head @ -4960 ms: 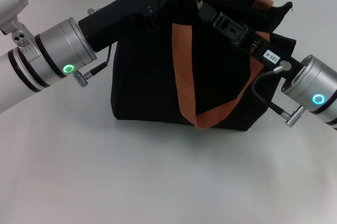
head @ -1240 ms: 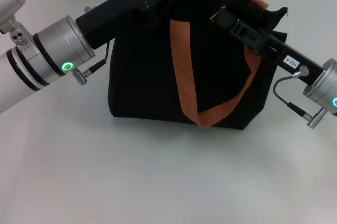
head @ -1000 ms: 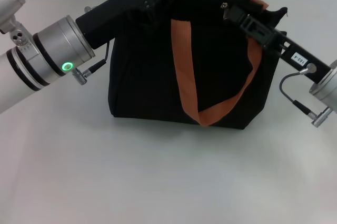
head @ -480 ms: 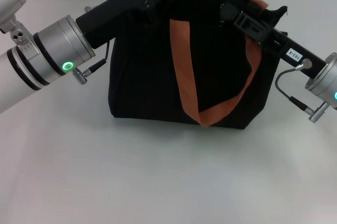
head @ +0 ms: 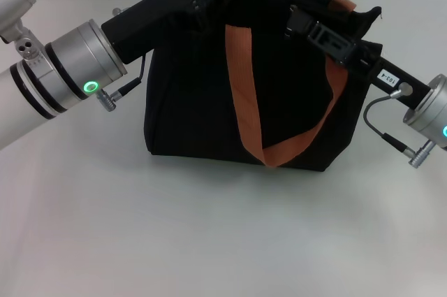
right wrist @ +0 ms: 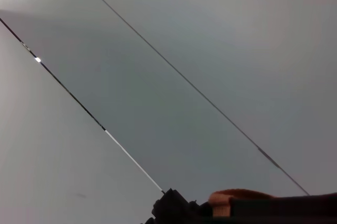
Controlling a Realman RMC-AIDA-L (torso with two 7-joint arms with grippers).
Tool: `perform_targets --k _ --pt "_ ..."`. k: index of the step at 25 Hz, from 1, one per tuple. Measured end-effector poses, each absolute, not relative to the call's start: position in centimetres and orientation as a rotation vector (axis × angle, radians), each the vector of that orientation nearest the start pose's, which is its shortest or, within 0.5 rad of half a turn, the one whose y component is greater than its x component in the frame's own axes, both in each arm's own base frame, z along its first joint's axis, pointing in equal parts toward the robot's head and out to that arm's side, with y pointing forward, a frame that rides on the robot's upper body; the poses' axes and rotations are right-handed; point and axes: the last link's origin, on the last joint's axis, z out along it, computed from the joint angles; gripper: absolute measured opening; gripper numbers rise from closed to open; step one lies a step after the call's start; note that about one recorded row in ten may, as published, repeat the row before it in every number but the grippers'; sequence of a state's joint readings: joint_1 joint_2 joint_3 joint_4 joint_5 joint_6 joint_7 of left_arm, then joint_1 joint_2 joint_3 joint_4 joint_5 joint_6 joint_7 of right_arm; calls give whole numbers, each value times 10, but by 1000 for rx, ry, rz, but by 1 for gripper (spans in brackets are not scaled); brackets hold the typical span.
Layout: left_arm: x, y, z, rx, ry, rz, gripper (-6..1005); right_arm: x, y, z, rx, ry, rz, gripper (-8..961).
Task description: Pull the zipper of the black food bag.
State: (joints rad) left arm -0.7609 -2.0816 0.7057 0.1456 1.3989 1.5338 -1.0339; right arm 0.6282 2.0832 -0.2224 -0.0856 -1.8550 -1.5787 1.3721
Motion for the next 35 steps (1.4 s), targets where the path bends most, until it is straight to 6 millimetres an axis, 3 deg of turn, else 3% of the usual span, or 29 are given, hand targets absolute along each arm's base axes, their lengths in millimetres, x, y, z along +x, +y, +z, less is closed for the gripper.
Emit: perform_targets --k 8,19,24,26,35 --pt "-177 367 -31 -2363 -521 -1418 20 235 332 -36 -2186 1199 1515 216" --pt "-178 367 -31 -2361 -525 -1420 20 229 337 -42 -2244 1194 1454 80" --pt "-179 366 -31 -2360 -527 -1420 20 231 337 -42 -2235 1199 1453 67" --pt "-179 366 -30 -2358 -526 -1421 20 230 337 -42 -2239 1196 1453 138" --pt "-178 367 -30 -2357 -525 -1423 20 227 337 -42 -2256 1187 1469 138"
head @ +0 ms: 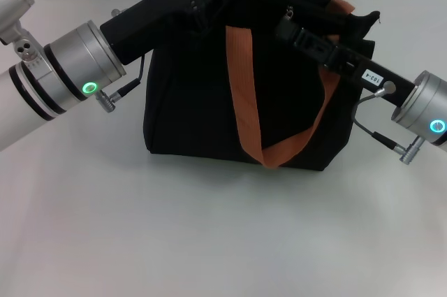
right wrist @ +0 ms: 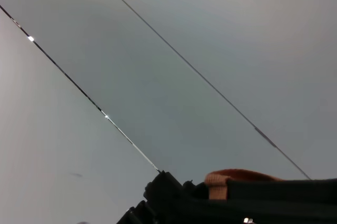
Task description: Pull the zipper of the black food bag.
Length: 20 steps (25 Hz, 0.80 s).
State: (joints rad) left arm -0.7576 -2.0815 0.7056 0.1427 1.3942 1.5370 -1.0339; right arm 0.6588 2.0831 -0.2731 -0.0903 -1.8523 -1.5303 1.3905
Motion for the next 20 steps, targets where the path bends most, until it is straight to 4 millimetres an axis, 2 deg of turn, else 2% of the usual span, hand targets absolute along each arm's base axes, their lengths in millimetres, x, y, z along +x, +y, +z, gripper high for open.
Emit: perform_targets --k 19,20 --pt "-179 366 -30 -2357 -526 -1423 19 226 338 -39 -2253 1206 1487 132" --pt "-179 366 -30 -2357 -526 -1423 19 227 337 -39 -2250 1204 1488 95"
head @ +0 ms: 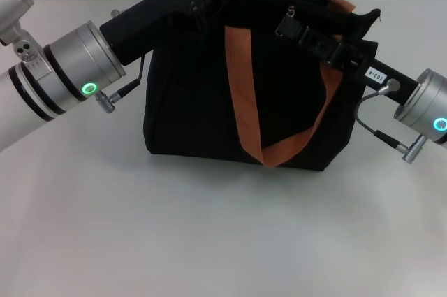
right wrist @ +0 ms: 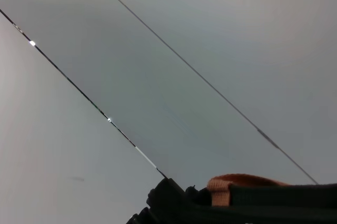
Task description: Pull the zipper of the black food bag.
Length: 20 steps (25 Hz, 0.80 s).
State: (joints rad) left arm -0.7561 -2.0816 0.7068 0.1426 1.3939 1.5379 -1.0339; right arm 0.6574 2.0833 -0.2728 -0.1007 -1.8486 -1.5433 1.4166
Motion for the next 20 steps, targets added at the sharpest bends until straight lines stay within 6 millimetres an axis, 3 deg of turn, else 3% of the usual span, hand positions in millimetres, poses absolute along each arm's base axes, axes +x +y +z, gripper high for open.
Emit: perform_targets --k 6,20 --pt "-178 366 -30 -2358 -525 -1423 19 227 337 -38 -2242 1211 1495 -2" --pt "-180 366 -30 -2355 -529 -1422 19 240 334 -34 -2194 1253 1476 -2"
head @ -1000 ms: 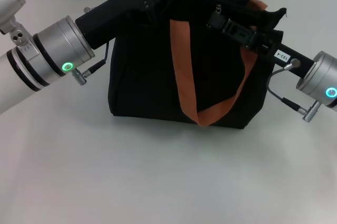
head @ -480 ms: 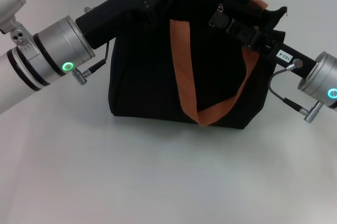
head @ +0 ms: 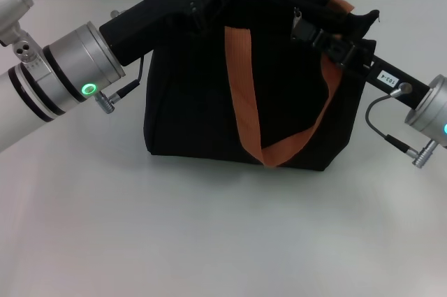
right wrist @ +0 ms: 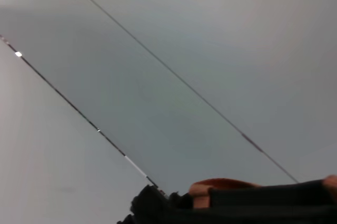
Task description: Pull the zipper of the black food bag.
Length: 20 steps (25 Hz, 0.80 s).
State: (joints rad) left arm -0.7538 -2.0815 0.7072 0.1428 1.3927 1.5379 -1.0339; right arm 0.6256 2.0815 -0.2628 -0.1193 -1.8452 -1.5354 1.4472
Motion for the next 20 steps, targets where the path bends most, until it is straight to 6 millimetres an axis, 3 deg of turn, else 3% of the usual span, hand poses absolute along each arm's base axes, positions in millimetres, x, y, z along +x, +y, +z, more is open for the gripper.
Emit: perform_targets --k 20 --pt "-180 366 -28 -2336 -523 -1430 19 269 325 -19 -2072 1275 1444 -3"
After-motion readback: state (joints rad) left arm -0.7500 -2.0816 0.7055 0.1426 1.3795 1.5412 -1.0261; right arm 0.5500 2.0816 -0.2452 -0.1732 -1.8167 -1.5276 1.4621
